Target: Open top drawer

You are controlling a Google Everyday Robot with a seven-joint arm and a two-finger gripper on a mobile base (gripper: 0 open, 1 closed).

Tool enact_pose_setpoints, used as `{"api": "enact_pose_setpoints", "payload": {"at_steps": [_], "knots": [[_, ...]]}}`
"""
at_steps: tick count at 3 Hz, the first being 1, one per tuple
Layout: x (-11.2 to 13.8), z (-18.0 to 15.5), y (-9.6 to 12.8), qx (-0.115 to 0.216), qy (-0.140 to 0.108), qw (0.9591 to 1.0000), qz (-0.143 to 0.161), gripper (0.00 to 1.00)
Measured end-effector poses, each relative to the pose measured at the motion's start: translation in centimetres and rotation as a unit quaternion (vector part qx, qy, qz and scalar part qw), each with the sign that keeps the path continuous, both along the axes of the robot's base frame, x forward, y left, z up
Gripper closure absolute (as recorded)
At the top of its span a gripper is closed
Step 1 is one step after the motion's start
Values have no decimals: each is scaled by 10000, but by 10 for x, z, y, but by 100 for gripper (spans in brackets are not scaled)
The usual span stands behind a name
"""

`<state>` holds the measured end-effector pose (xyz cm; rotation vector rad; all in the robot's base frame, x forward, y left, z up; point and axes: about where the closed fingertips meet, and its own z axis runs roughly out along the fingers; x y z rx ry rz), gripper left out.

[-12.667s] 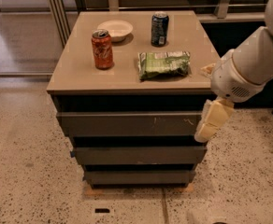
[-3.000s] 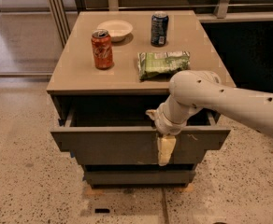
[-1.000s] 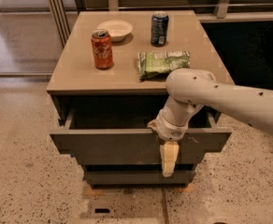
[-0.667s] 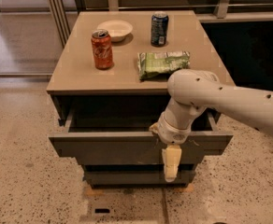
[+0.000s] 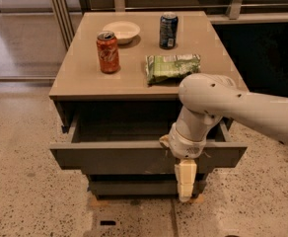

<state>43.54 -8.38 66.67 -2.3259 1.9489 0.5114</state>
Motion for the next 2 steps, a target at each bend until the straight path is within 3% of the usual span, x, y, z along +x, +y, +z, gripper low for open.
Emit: {"api": "enact_pose_setpoints", "payload": {"at_steps": [1,2], "knots": [[-20,5,-6,-108,225,9997,61,0],[-20,5,-6,-107,175,9998,62,0]]}}
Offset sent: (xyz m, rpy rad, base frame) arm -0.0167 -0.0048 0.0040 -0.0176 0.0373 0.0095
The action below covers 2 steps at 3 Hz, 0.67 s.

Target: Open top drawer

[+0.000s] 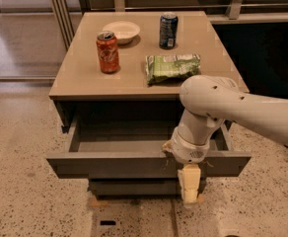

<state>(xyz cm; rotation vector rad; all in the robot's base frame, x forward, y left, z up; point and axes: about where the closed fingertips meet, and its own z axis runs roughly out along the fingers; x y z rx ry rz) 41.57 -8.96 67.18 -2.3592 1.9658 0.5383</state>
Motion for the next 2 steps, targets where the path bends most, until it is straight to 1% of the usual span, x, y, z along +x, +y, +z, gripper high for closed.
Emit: {"api": "enact_pose_setpoints", "payload": {"at_steps": [1,2], "knots": [[5,13,-3,12,-846,9964,27,0],[3,60,-9,28,-2202,9752,230,0]]}}
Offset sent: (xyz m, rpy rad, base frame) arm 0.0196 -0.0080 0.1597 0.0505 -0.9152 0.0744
